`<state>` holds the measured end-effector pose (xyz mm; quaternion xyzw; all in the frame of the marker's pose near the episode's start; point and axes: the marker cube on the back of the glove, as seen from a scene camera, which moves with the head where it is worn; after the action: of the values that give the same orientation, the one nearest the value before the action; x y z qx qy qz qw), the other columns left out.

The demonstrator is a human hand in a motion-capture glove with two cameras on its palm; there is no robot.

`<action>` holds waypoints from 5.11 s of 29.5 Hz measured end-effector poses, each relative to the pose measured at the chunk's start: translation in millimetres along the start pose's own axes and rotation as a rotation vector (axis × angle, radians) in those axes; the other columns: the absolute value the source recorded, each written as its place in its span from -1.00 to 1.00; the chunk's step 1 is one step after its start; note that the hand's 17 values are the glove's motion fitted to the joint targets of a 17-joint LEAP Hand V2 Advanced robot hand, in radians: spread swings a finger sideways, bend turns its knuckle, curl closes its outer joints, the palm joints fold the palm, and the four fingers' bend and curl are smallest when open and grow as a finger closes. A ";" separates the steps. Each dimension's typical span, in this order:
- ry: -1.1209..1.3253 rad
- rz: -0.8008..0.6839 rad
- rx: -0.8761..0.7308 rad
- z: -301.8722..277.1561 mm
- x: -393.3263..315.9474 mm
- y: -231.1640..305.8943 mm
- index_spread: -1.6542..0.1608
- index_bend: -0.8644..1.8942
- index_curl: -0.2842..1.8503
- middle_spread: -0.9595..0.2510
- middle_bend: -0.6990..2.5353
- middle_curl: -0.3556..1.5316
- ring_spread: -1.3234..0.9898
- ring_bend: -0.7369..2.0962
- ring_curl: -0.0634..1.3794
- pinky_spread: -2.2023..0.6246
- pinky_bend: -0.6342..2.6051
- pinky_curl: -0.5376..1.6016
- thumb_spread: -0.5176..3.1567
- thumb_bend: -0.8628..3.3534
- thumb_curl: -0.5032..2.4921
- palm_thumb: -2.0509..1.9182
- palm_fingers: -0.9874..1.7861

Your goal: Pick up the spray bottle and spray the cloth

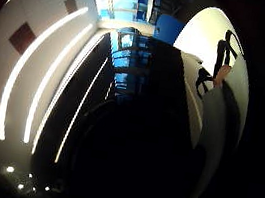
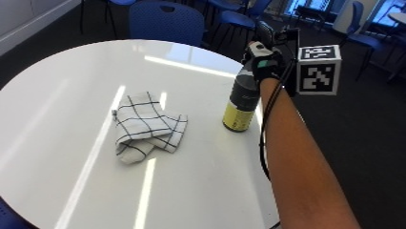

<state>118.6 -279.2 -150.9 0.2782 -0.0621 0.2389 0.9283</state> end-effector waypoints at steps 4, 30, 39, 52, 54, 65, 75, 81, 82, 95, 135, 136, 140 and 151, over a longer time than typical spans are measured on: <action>0.000 -0.026 0.002 4.3 -9.5 0.4 0.53 0.04 -0.18 0.35 -0.22 -0.09 0.01 -0.16 -0.32 0.72 -0.60 -0.51 -0.39 -0.60 -0.22 0.51 0.49; 0.027 -0.185 0.228 31.4 -2.6 26.2 0.53 -0.01 -0.19 0.40 -0.21 -0.10 0.05 -0.11 -0.30 0.58 -0.37 -0.37 -0.46 -0.61 -0.16 0.48 0.66; 0.063 -0.178 0.321 28.7 5.5 31.2 0.51 -0.03 -0.20 0.39 -0.21 -0.10 0.04 -0.10 -0.30 0.49 -0.36 -0.29 -0.49 -0.61 -0.14 0.47 0.69; 0.100 -0.136 0.311 31.4 44.8 34.9 0.50 -0.02 -0.19 0.35 -0.20 -0.10 0.03 -0.09 -0.30 0.46 -0.38 -0.23 -0.52 -0.60 -0.13 0.46 0.70; 0.105 -0.133 0.301 31.0 49.4 32.9 0.51 -0.02 -0.19 0.35 -0.19 -0.10 0.03 -0.09 -0.30 0.46 -0.38 -0.23 -0.52 -0.60 -0.12 0.46 0.70; 0.169 -0.126 0.178 25.2 65.5 15.9 0.51 -0.02 -0.19 0.34 -0.19 -0.10 0.03 -0.08 -0.31 0.46 -0.39 -0.20 -0.53 -0.60 -0.11 0.46 0.70; 0.385 -0.095 -0.176 18.8 31.8 26.1 0.51 -0.02 -0.19 0.34 -0.19 -0.10 0.03 -0.08 -0.31 0.46 -0.40 -0.19 -0.53 -0.60 -0.10 0.46 0.70; 0.481 -0.019 -0.400 31.9 17.8 42.4 0.52 -0.02 -0.19 0.33 -0.19 -0.11 0.04 -0.08 -0.32 0.46 -0.40 -0.18 -0.53 -0.60 -0.10 0.47 0.70; 0.506 -0.008 -0.426 34.3 16.7 44.9 0.52 -0.02 -0.19 0.33 -0.19 -0.11 0.04 -0.08 -0.32 0.46 -0.40 -0.18 -0.53 -0.60 -0.10 0.47 0.70; 0.879 0.094 -0.688 74.7 30.4 71.8 0.52 -0.02 -0.19 0.33 -0.19 -0.11 0.04 -0.08 -0.32 0.47 -0.41 -0.17 -0.54 -0.60 -0.09 0.47 0.70; 1.381 0.181 -0.957 115.9 65.9 101.1 0.52 -0.02 -0.19 0.34 -0.19 -0.11 0.03 -0.08 -0.32 0.47 -0.42 -0.15 -0.54 -0.60 -0.08 0.47 0.70; 1.373 0.181 -0.953 117.4 64.3 101.1 0.52 -0.02 -0.19 0.34 -0.19 -0.11 0.03 -0.08 -0.32 0.47 -0.42 -0.15 -0.54 -0.60 -0.08 0.47 0.70; 1.348 0.181 -0.957 117.5 55.8 101.9 0.52 -0.02 -0.19 0.34 -0.19 -0.11 0.03 -0.08 -0.32 0.47 -0.42 -0.15 -0.54 -0.60 -0.08 0.47 0.70; 1.179 0.107 -0.925 125.3 33.3 106.3 0.52 -0.02 -0.19 0.34 -0.19 -0.11 0.03 -0.08 -0.32 0.47 -0.42 -0.15 -0.54 -0.60 -0.08 0.47 0.70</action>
<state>99.3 -256.3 14.0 -0.3177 0.3377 0.3425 0.8171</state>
